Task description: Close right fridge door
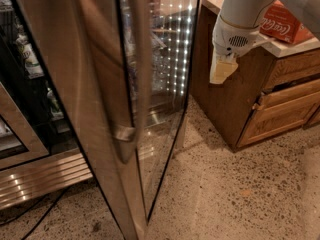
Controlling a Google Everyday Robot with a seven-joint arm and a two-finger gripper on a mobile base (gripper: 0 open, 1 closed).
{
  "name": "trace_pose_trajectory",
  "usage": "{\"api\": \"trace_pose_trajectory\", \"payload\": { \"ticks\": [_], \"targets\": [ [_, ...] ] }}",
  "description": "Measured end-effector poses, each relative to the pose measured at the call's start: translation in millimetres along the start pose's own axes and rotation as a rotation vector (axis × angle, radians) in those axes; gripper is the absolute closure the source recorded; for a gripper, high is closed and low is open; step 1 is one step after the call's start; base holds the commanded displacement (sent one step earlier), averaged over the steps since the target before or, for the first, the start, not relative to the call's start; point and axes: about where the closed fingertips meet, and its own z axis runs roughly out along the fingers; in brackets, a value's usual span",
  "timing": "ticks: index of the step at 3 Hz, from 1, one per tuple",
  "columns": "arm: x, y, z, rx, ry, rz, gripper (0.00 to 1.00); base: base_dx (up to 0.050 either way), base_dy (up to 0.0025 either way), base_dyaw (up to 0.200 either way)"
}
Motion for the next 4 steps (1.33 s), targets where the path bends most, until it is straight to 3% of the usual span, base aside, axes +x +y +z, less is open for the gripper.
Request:
{"api": "trace_pose_trajectory", "payload": {
  "ticks": [2,4],
  "targets": [
    [0.0,0.0,0.0,0.000,0.000,0.000,0.88,0.000,0.00012,0.198],
    [0.0,0.0,0.0,0.000,0.000,0.000,0.88,0.050,-0.00002,0.000]
  ]
}}
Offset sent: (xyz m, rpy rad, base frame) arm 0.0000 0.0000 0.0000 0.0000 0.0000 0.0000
